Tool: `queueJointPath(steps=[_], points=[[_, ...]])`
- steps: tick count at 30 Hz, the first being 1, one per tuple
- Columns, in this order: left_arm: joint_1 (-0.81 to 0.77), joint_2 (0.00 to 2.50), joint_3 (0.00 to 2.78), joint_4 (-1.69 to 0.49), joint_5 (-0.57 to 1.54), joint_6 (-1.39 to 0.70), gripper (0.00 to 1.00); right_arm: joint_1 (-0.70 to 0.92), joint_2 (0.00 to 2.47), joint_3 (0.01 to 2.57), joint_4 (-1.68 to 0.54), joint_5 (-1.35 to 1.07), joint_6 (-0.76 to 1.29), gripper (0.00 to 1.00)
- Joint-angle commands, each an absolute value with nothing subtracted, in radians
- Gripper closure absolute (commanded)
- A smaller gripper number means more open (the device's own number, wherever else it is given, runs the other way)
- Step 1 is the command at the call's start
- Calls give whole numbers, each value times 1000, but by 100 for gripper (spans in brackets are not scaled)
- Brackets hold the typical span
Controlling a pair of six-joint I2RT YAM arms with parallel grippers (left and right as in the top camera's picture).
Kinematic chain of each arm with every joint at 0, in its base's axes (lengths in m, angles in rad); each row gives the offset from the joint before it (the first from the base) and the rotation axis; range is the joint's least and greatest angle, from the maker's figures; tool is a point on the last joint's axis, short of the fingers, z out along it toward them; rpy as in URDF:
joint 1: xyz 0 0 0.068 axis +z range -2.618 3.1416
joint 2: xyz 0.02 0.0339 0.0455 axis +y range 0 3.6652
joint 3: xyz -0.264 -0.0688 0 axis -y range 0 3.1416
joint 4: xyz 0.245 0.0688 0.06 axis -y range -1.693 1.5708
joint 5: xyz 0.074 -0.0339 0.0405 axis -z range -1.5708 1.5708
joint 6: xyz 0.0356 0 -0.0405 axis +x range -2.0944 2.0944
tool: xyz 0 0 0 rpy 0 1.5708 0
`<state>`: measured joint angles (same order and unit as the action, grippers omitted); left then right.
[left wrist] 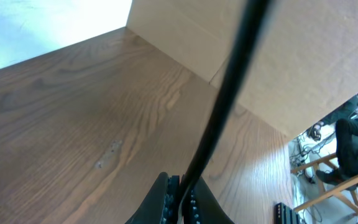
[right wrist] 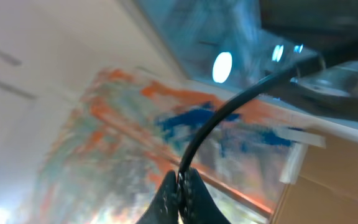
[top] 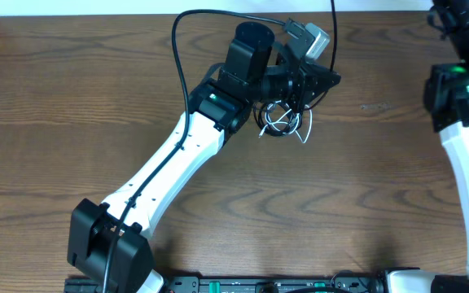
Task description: Untangle cables
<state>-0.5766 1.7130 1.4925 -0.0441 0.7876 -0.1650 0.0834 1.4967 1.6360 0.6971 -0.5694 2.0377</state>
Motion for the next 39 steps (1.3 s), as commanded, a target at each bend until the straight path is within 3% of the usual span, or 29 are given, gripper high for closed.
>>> queueJointPath(steps=[1,4,5,8,9,12,17,22,26,31,39], points=[[-538,1672,1497,-29,804,-241,93,17,1483,1656,623,-691,2000,90],[-498,1629,1498,17,804,-345,93,-49,1484,1655,525,-758,1895,65],[-482,1611,1498,42,804,-389,92,-78,1484,1655,475,-789,1825,52],[-448,1562,1498,128,804,-505,93,-131,1484,1655,355,-877,1661,30],[-434,1537,1498,188,804,-566,93,-154,1484,1655,266,-936,1524,14],[-416,1498,1498,326,790,-693,92,-162,1484,1655,99,-1019,1229,1],[-414,1462,1498,414,634,-878,93,-130,1484,1655,-410,-1154,672,1],[-414,1464,1499,414,568,-878,93,-64,1484,1652,-856,-927,289,1],[-414,1462,1504,415,493,-937,92,8,1484,1641,-952,-900,73,1],[-414,1462,1511,483,447,-1178,93,129,1486,1613,-995,-888,-158,1],[-414,1458,1512,545,413,-1393,93,265,1504,1601,-861,-726,-120,1]])
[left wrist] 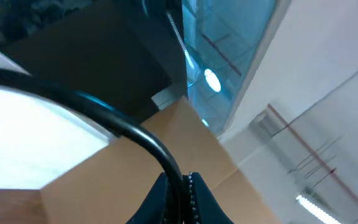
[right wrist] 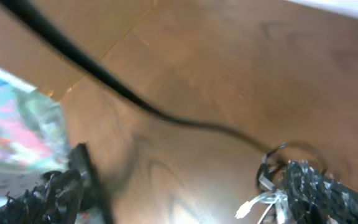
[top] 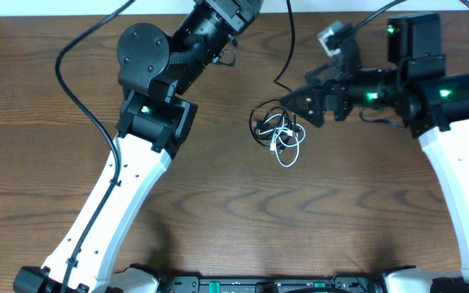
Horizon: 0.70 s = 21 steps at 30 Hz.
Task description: Untangle cables
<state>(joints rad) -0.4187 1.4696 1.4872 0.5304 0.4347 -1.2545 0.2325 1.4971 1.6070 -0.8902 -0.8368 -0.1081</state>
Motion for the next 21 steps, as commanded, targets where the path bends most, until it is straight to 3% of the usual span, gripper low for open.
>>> queueJointPath(steps=[1,4,7,8,12,16,19,20,21], points=[[-414,1456,1512,547,409,-1421,93,280,1508,1601,-842,-701,-108,1],[-414,1456,1512,588,406,-1467,93,306,1525,1601,-806,-686,-101,1],[-414,1454,1512,649,406,-1484,93,323,1544,1601,-773,-653,-85,8],[-414,1453,1512,664,406,-1484,92,324,1549,1601,-762,-641,-67,17],[-406,1448,1512,664,399,-1484,93,324,1554,1601,-713,-638,-7,71],[-393,1448,1512,664,400,-1487,93,324,1554,1601,-678,-656,41,95],[-386,1448,1512,664,400,-1540,93,324,1554,1601,-664,-665,48,98],[-386,1448,1512,664,399,-1548,92,324,1554,1601,-661,-665,48,91],[-386,1448,1512,664,399,-1559,93,324,1554,1601,-656,-664,48,72]])
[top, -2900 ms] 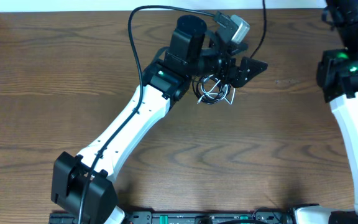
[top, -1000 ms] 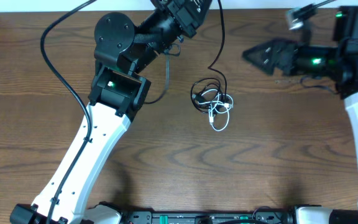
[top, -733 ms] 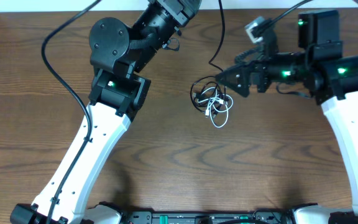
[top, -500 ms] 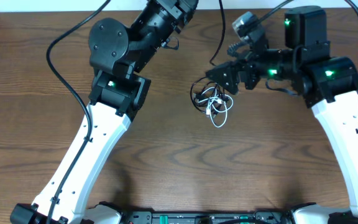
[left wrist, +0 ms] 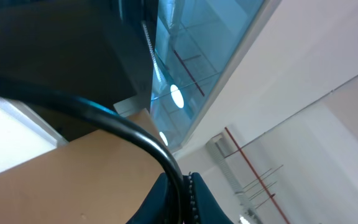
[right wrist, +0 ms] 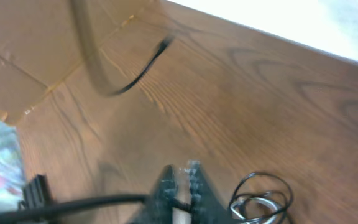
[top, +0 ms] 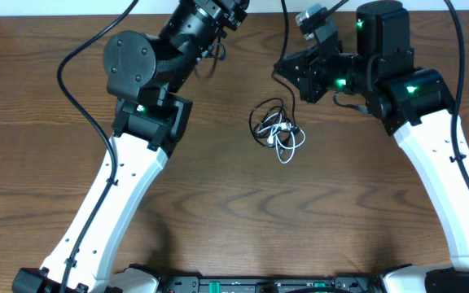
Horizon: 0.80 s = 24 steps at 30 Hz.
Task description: Untangle cables
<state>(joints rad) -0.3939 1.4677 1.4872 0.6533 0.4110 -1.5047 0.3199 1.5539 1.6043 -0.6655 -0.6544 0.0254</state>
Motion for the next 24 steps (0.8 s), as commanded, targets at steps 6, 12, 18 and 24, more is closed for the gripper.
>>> queueJointPath(steps=[6,12,18,24], points=[[-377,1448,1512,664,398,-1585,92,326,1554,1601,-670,-798,-120,1],[-337,1448,1512,580,399,-1584,92,324,1554,1601,-799,-822,-334,1],[-299,1448,1512,457,398,-1583,93,300,1551,1602,-825,-700,-352,1],[-247,1448,1512,341,399,-1584,92,289,1543,1602,-821,-611,-316,1]])
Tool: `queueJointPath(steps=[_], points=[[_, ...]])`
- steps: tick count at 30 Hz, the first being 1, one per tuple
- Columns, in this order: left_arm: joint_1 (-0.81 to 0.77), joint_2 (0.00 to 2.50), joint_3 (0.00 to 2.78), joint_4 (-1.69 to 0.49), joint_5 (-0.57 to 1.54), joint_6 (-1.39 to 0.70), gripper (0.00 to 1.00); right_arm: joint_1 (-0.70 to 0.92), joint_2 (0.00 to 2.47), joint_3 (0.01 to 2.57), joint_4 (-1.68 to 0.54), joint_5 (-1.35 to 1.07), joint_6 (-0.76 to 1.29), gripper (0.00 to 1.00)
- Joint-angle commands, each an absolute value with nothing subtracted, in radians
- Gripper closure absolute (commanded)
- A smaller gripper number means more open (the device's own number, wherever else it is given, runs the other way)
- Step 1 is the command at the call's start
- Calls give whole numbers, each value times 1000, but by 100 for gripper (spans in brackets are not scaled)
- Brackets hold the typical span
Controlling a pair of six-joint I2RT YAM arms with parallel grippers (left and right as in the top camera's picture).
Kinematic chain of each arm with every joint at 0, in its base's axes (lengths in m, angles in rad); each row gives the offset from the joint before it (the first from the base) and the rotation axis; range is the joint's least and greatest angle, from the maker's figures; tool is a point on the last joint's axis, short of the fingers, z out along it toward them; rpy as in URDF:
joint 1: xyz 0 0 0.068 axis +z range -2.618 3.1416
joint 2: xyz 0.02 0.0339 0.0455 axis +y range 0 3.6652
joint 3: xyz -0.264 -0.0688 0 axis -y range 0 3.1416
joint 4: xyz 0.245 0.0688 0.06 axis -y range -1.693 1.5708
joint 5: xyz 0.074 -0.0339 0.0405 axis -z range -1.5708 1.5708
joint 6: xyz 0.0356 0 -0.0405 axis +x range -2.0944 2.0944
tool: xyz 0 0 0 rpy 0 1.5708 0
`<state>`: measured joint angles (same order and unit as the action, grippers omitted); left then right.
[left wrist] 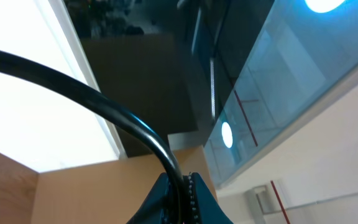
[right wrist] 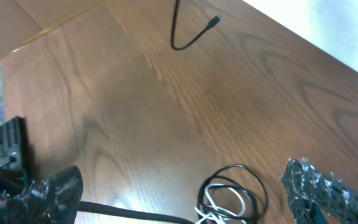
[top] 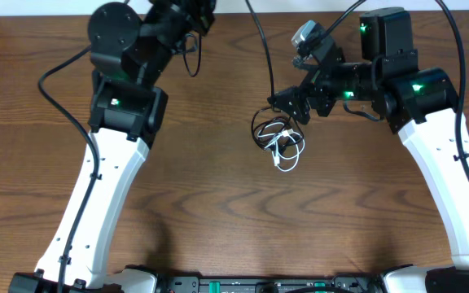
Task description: Untangle cables
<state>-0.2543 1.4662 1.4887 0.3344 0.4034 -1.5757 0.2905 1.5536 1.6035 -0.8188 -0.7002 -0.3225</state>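
Note:
A knot of black and white cables [top: 277,137] lies on the wooden table [top: 218,203]; the right wrist view shows it as loops [right wrist: 232,196] between my fingers. My left gripper [top: 192,15] is raised at the top left, shut on a thick black cable [left wrist: 123,118] and pointing at the ceiling. From there a black cable [top: 260,49] runs down to the knot. My right gripper [top: 295,104] hovers just above and behind the knot. Seen from the right wrist, this gripper [right wrist: 182,177] is wide open and holds nothing. A black cable [right wrist: 135,214] passes by its left finger [right wrist: 58,193].
A free cable end with a small plug [right wrist: 191,31] lies on the table beyond the knot. A cardboard wall [right wrist: 17,18] lines the far side. Both white arms stand over the table's left and right sides.
My right gripper was shut on the black cable above the knot; now it is wide open and lower, at the knot. The left gripper has shifted left, still shut on its cable.
First my left arm reached over the knot, shut on a black cable, with the right arm at the far right edge. Then the left gripper was raised at the back and the right one open by the knot. The right gripper later gripped the cable, and is now open.

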Motion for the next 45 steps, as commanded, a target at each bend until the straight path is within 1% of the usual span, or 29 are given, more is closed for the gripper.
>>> queueJointPath(steps=[1,3,5,7,8,9,11,12,15,21,23,24,25,26,27,28,29,30,31,33,34,35,36,37,38,39,40,45], points=[[-247,1448,1512,341,399,-1584,93,289,1543,1602,-820,-575,-302,1],[-247,1448,1512,340,399,-1583,93,289,1543,1602,-809,-496,-242,1],[-247,1451,1512,324,393,-1573,93,289,1543,1602,-788,-315,-94,1],[-247,1451,1512,307,388,-1532,93,289,1543,1602,-789,-218,10,1],[-247,1451,1512,299,390,-1531,92,289,1543,1602,-792,-236,4,1],[-248,1450,1512,300,399,-1532,93,290,1543,1602,-802,-377,-88,1],[-248,1449,1512,300,399,-1549,92,292,1543,1602,-815,-570,-218,1],[-248,1449,1512,300,399,-1600,93,298,1544,1602,-815,-627,-257,1],[-248,1449,1512,300,407,-1750,92,331,1551,1601,-794,-635,-259,1],[-248,1449,1512,316,411,-1764,93,455,1596,1601,-739,-586,-258,1],[-248,1449,1512,316,411,-1765,92,481,1614,1601,-713,-543,-220,1],[-248,1449,1512,316,411,-1768,93,488,1621,1601,-702,-524,-204,4],[-248,1449,1512,315,411,-1767,92,497,1626,1600,-689,-495,-182,16],[-248,1449,1512,315,411,-1767,93,500,1630,1601,-680,-474,-166,26],[-248,1449,1512,315,411,-1767,92,502,1630,1601,-669,-460,-147,30],[-248,1449,1512,315,411,-1767,93,502,1630,1601,-657,-458,-134,39],[-248,1449,1512,315,411,-1767,92,502,1630,1601,-650,-458,-127,44],[-248,1449,1512,314,411,-1766,93,501,1628,1601,-638,-458,-117,56],[-248,1449,1512,307,411,-1766,93,501,1627,1601,-631,-458,-115,64],[-248,1449,1512,283,411,-1766,93,501,1627,1601,-617,-459,-98,83],[-248,1449,1512,260,411,-1766,93,501,1627,1601,-613,-459,-88,88],[-248,1449,1512,239,411,-1766,93,501,1627,1601,-609,-460,-78,88],[-248,1449,1512,223,411,-1767,93,501,1627,1601,-604,-463,-75,78],[-248,1449,1512,216,411,-1766,93,501,1627,1601,-601,-463,-75,64],[-248,1449,1512,214,410,-1767,93,501,1627,1601,-594,-462,-75,22],[-248,1449,1512,214,410,-1767,93,501,1627,1601,-593,-462,-75,8],[-247,1449,1512,215,409,-1767,93,496,1623,1603,-589,-466,-63,1],[-246,1449,1512,214,406,-1767,92,464,1576,1603,-562,-538,-49,1]])
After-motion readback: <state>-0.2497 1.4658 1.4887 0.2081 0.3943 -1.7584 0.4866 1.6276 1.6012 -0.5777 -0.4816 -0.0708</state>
